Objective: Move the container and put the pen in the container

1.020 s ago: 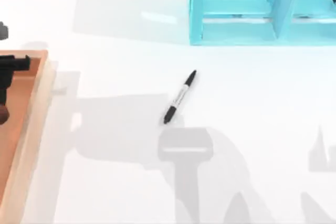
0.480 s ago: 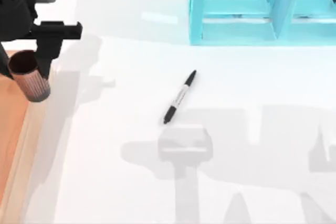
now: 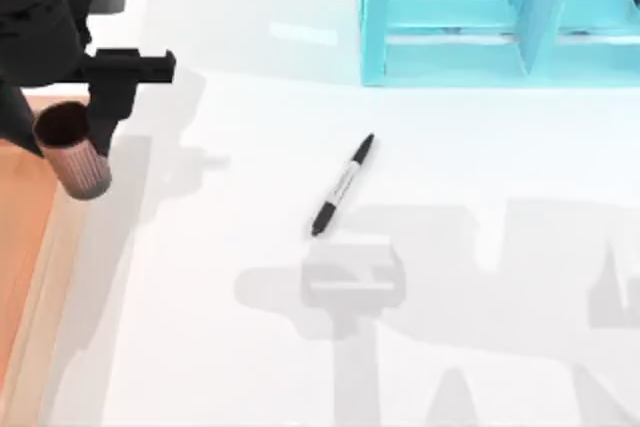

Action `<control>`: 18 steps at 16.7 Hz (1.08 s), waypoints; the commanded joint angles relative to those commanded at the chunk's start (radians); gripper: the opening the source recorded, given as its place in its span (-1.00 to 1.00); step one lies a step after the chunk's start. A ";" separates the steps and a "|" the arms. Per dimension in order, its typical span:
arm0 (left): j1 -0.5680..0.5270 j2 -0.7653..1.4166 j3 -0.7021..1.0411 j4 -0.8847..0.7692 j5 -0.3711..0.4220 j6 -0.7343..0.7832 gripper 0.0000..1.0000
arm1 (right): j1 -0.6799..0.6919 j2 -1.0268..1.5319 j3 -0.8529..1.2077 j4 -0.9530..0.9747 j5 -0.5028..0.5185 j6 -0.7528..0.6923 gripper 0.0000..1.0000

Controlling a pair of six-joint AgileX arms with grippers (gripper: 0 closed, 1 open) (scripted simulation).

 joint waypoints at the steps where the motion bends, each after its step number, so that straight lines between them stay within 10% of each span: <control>1: -0.022 0.009 -0.027 0.031 -0.001 -0.023 -1.00 | 0.000 0.000 0.000 0.000 0.000 0.000 1.00; 18: -0.163 0.098 -0.296 0.414 -0.002 -0.164 -1.00 | 0.000 0.000 0.000 0.000 0.000 0.000 1.00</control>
